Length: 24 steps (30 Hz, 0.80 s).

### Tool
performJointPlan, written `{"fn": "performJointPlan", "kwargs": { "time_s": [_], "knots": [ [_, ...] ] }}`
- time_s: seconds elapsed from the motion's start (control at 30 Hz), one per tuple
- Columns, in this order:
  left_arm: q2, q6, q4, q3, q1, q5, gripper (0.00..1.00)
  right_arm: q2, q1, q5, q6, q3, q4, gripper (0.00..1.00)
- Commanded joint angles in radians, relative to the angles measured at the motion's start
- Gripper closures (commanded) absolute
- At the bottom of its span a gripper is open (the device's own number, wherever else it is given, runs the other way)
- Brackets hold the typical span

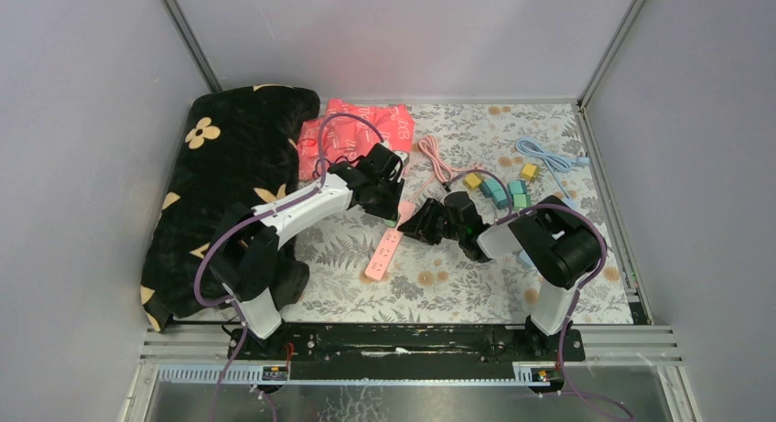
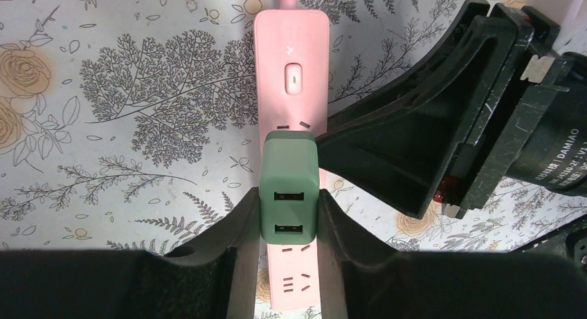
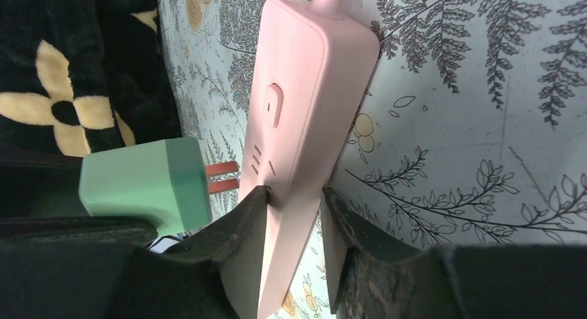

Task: Insert the plug
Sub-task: Insert the plug into the socket.

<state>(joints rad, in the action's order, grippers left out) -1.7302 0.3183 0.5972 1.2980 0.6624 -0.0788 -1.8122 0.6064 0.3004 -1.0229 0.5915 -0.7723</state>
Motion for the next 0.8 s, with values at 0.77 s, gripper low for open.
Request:
{"fn": "performJointPlan", "kwargs": {
  "time_s": [0.77],
  "knots": [
    [-0.066, 0.027, 0.028, 0.059, 0.042, 0.129, 1.0, -0.007, 0.0, -0.004, 0.018, 0.007, 0.054, 0.73]
  ]
}}
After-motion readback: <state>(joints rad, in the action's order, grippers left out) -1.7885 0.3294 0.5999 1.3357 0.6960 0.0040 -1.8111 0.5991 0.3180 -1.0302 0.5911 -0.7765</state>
